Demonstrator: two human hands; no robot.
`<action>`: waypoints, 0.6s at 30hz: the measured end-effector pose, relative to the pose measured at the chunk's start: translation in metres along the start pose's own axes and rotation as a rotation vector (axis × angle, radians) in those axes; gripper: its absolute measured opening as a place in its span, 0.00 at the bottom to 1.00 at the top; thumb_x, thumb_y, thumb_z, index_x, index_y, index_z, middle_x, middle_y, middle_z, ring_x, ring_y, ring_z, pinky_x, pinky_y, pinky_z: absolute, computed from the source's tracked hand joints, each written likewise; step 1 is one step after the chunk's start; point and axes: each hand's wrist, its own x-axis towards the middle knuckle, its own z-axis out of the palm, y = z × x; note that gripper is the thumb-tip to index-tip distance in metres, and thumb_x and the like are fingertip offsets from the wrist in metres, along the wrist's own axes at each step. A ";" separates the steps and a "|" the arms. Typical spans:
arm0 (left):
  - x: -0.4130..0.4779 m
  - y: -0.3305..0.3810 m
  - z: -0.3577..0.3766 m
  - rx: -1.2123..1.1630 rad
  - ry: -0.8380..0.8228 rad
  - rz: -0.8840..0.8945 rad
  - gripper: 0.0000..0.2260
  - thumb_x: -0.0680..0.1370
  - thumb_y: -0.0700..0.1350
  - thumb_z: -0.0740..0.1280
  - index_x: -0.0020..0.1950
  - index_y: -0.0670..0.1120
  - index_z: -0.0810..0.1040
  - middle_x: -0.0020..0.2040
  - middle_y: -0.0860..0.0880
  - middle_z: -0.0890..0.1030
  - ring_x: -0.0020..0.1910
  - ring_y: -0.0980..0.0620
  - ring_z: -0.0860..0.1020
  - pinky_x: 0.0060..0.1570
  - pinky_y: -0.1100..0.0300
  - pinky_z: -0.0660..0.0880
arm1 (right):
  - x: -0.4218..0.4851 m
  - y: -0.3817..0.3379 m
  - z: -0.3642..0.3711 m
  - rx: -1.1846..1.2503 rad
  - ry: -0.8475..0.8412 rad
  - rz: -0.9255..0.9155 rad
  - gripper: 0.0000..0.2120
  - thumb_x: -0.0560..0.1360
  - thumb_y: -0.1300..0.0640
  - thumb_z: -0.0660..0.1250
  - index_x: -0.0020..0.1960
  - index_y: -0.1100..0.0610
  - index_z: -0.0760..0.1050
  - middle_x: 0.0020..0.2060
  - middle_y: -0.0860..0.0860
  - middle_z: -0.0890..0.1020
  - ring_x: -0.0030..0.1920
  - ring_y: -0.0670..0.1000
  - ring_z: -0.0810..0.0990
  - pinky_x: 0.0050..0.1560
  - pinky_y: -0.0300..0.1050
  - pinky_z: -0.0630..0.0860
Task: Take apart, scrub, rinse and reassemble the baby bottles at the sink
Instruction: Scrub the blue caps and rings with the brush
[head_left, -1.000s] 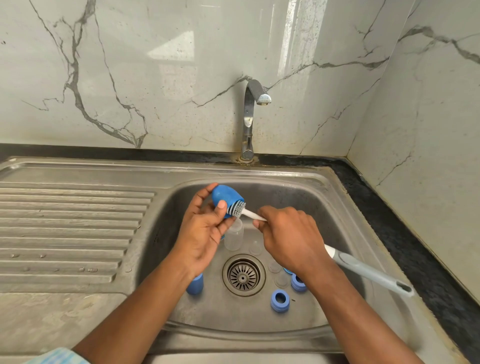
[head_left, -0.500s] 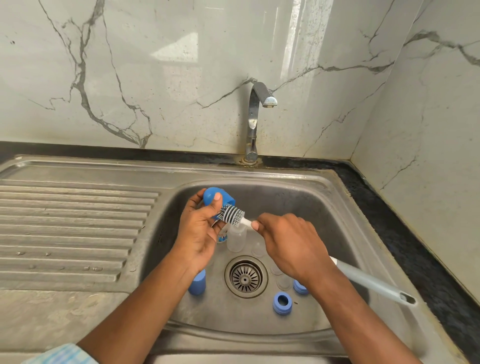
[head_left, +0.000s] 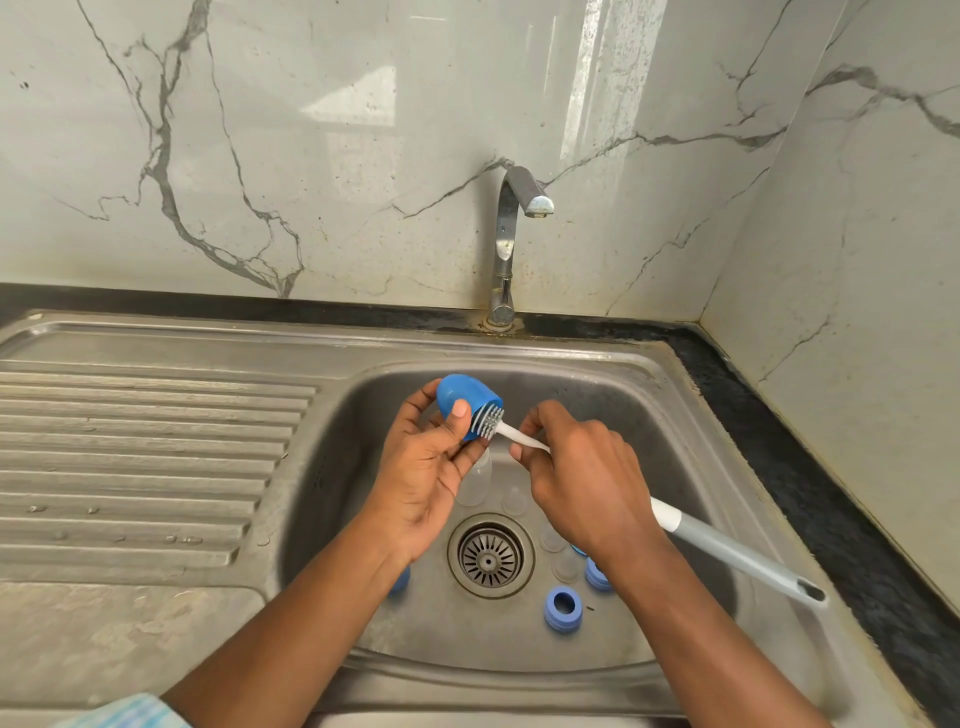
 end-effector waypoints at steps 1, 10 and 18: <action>0.001 0.002 -0.001 0.033 0.013 0.015 0.22 0.69 0.40 0.70 0.62 0.45 0.73 0.54 0.42 0.82 0.50 0.47 0.83 0.51 0.56 0.82 | 0.000 0.000 -0.002 -0.002 -0.008 -0.001 0.06 0.81 0.48 0.63 0.54 0.49 0.72 0.38 0.48 0.81 0.39 0.54 0.78 0.40 0.49 0.73; 0.001 0.002 -0.006 0.123 -0.067 0.038 0.20 0.78 0.28 0.60 0.61 0.50 0.74 0.51 0.45 0.83 0.51 0.48 0.82 0.56 0.54 0.79 | -0.001 0.008 -0.006 -0.049 -0.035 -0.014 0.09 0.83 0.46 0.58 0.53 0.49 0.73 0.37 0.46 0.76 0.38 0.53 0.75 0.39 0.48 0.70; 0.000 0.000 0.000 0.108 0.032 0.088 0.19 0.67 0.40 0.72 0.55 0.48 0.70 0.53 0.44 0.80 0.49 0.47 0.84 0.50 0.54 0.82 | -0.001 0.002 -0.003 -0.096 -0.037 -0.047 0.14 0.83 0.45 0.55 0.51 0.51 0.75 0.43 0.47 0.79 0.40 0.54 0.75 0.40 0.48 0.68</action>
